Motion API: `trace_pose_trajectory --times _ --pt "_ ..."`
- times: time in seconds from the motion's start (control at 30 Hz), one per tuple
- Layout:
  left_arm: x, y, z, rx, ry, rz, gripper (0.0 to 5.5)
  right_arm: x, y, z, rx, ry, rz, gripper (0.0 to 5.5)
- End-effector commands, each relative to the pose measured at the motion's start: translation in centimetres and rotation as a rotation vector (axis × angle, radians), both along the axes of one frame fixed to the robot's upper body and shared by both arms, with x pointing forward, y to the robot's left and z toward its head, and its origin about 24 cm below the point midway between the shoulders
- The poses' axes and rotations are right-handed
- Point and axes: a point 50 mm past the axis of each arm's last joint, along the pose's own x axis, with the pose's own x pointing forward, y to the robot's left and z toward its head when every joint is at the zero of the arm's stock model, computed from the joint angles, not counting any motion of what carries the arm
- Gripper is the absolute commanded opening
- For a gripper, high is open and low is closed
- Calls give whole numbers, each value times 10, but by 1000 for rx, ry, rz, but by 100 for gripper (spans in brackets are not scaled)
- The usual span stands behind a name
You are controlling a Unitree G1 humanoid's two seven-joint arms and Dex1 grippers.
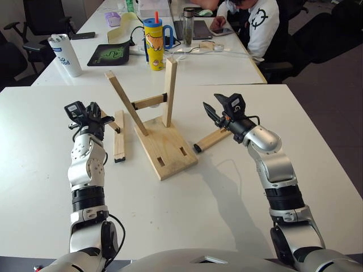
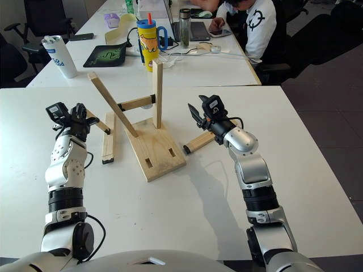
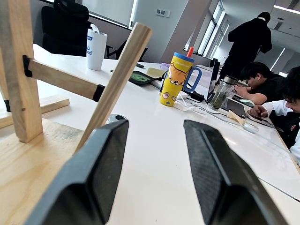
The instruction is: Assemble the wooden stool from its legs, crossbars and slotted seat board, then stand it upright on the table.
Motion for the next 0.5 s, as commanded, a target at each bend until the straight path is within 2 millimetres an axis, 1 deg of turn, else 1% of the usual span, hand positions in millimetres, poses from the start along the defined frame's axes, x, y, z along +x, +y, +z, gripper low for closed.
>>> trace_pose_trajectory --times 0.03,0.13,0.23,0.37,0.43,0.5 --pt "-1 3 -7 10 37 5 44 1 -2 -1 -9 4 -4 217" --pt "-2 4 -15 24 64 9 44 2 -2 -1 -7 5 -4 217" --pt "0 1 -17 77 78 5 44 2 -2 -2 -7 5 -4 217" --pt "8 -11 -13 191 82 -27 44 2 -2 -2 -6 6 -4 217" --pt "8 -22 -17 235 98 -61 44 3 -2 -1 -1 7 -8 217" --pt "5 -27 -27 241 124 -77 44 3 -3 -1 0 6 -11 217"
